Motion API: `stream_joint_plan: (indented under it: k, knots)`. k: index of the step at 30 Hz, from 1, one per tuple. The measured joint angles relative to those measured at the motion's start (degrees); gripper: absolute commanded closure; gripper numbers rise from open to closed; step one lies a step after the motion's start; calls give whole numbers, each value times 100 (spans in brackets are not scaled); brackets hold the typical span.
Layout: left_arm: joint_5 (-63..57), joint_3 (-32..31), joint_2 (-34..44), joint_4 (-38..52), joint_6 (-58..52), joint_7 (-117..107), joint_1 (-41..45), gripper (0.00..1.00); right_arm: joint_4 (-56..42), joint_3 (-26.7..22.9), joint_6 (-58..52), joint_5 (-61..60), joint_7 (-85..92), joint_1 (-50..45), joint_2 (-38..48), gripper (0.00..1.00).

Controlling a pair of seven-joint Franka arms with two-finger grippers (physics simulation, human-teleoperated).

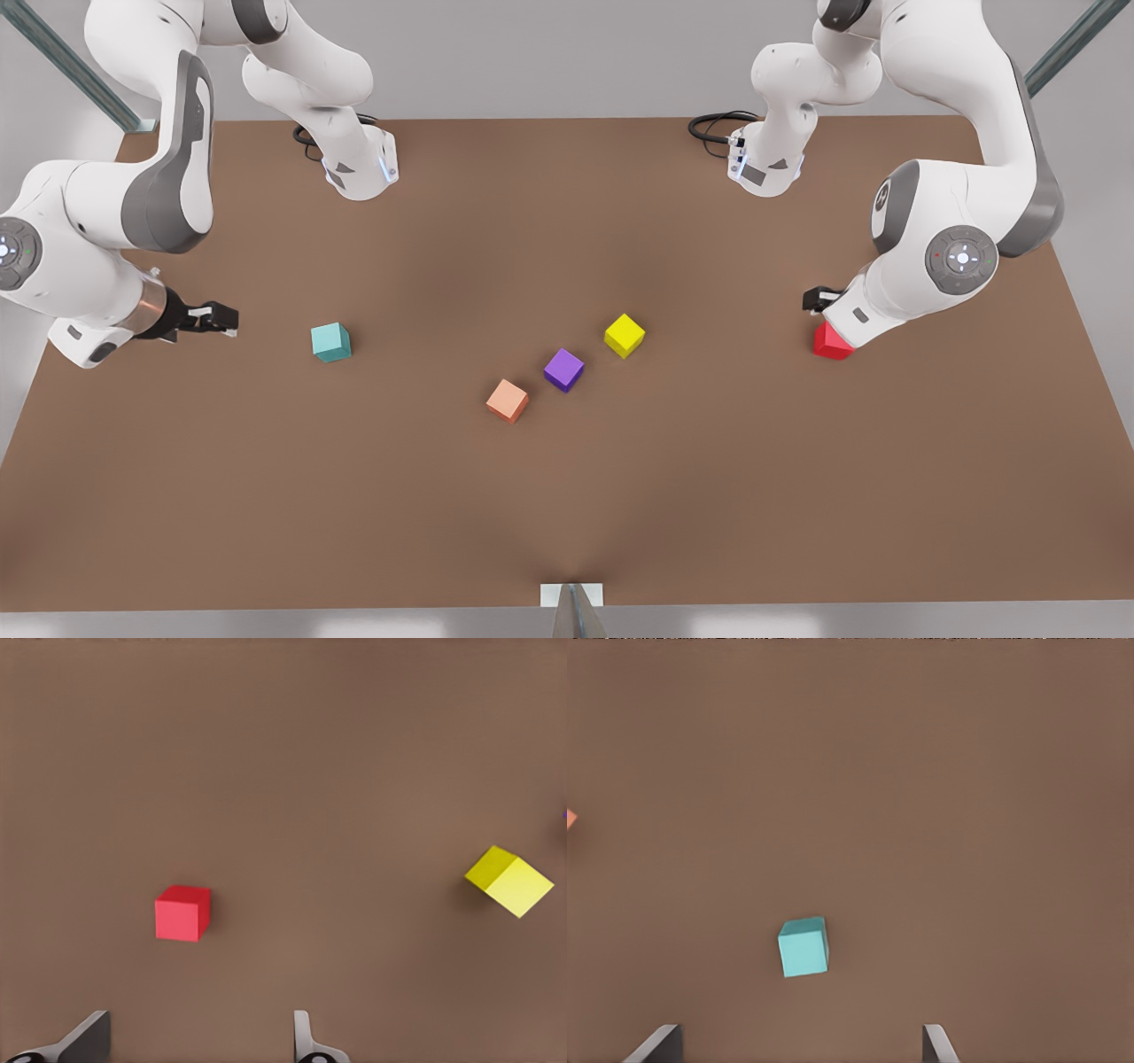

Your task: Pick up red wooden cube and pass to hand red wooden cube and place in blue wooden cube

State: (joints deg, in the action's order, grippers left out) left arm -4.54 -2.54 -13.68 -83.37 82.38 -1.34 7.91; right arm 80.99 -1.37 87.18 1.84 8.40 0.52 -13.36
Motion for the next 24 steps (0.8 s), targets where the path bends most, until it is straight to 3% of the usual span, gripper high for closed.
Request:
stream_joint_plan:
  k: [4,9,13,18,24]
  knots:
    - [-2,242,-141,-576,384,36,-7,0,19,-3,49,-3,23,-3,-4,0]
    - [103,998,-359,-2336,2083,342,-143,0,40,-2,78,-10,46,0,-3,0]
    - [159,1366,-507,-3148,3448,824,-272,0,55,-1,91,-12,61,-1,-6,0]
    - [181,1429,-580,-3594,4424,1484,-293,0,60,3,98,-13,77,0,-6,0]
    - [358,1451,-648,-3825,4750,2276,-267,0,98,3,104,-13,94,0,-7,0]
